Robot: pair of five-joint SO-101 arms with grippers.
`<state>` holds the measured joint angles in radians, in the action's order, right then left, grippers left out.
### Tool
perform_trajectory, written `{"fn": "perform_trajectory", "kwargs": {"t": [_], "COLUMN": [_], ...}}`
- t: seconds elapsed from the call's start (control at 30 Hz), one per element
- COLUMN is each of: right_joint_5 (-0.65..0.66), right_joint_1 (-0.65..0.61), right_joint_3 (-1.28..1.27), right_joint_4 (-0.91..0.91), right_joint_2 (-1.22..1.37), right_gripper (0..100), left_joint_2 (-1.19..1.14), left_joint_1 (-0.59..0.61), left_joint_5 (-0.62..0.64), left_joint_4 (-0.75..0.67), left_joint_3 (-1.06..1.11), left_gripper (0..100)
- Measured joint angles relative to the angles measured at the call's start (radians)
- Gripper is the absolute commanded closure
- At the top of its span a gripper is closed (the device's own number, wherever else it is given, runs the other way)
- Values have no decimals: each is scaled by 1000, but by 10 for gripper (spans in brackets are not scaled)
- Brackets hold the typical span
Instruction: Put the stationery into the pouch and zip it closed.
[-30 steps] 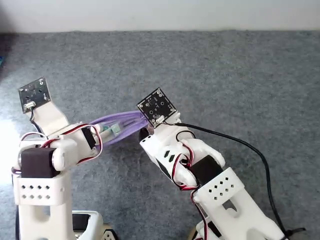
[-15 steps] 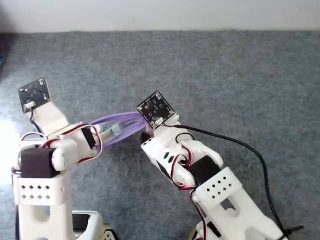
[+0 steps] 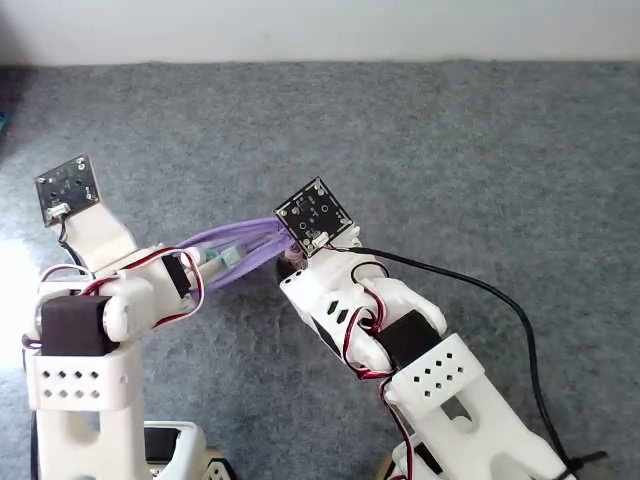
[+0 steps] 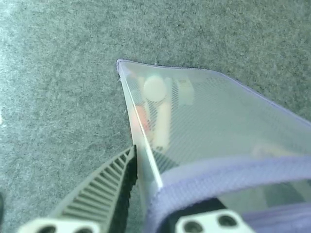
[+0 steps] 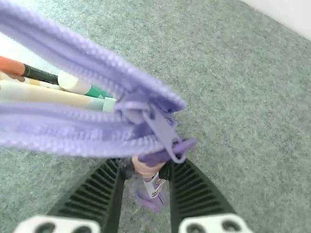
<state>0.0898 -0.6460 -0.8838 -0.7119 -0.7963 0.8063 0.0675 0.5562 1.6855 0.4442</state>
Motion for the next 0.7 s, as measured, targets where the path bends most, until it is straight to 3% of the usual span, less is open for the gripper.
{"fn": "perform_trajectory", "kwargs": {"t": [0.13,0.37,0.7], "right_joint_5": [0,0,0], "right_joint_1": [-3,-3,-5], "right_joint_3": [0,0,0], "right_joint_4": [0,0,2], "right_joint_2": [0,0,0], "right_gripper": [806,881,891], "left_joint_2": [0,0,0], "left_joint_1": [0,0,0], "left_joint_5": [0,0,0], "left_joint_4": [0,0,0], "left_joint_3": [0,0,0], "left_gripper": [987,987,987]}}
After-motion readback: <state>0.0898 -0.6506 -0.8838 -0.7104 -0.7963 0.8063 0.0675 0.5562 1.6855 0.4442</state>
